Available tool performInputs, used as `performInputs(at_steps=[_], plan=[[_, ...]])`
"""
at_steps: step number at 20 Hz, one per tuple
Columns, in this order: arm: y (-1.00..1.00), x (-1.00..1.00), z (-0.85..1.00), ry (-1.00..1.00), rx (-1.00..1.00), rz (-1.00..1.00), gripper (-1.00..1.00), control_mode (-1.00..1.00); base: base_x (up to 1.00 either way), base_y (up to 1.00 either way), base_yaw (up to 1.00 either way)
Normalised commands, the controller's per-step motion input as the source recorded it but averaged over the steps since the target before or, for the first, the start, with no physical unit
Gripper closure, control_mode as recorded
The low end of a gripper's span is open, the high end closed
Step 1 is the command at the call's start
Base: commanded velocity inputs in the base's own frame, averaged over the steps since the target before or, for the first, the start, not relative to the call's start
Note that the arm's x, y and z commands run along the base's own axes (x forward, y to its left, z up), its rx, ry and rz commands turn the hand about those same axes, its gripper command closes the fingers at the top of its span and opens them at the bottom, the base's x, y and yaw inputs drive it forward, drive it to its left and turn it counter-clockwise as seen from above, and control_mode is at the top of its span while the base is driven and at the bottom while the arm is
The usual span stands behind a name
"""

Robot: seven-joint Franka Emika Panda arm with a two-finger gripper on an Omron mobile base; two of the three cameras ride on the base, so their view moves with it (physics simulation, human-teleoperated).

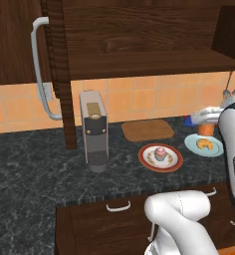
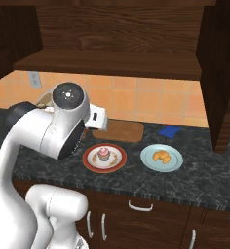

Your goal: From the different types of pastries on the counter, select a croissant and place it on the cutting board. Then retrieve a jar of jam from the cabinet and place it alongside the croissant on the cutting board.

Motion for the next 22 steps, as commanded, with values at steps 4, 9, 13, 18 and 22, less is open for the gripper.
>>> performInputs(at_steps=[4, 9, 13, 18, 22], plan=[[0.13, 0.06, -0.38, 0.00, 0.06, 0.36, 1.00, -1.00, 0.00, 0.00, 0.00], [0.15, 0.00, -0.38, 0.00, 0.01, 0.36, 1.00, -1.00, 0.00, 0.00, 0.00], [0.02, 0.11, -0.19, -0.02, 0.00, 0.38, 1.00, -1.00, 0.00, 0.00, 0.00], [0.00, 0.36, -0.02, -0.03, 0.00, 0.26, 1.00, -1.00, 0.00, 0.00, 0.00], [0.00, 0.36, -0.08, -0.02, 0.00, 0.14, 1.00, -1.00, 0.00, 0.00, 0.00]])
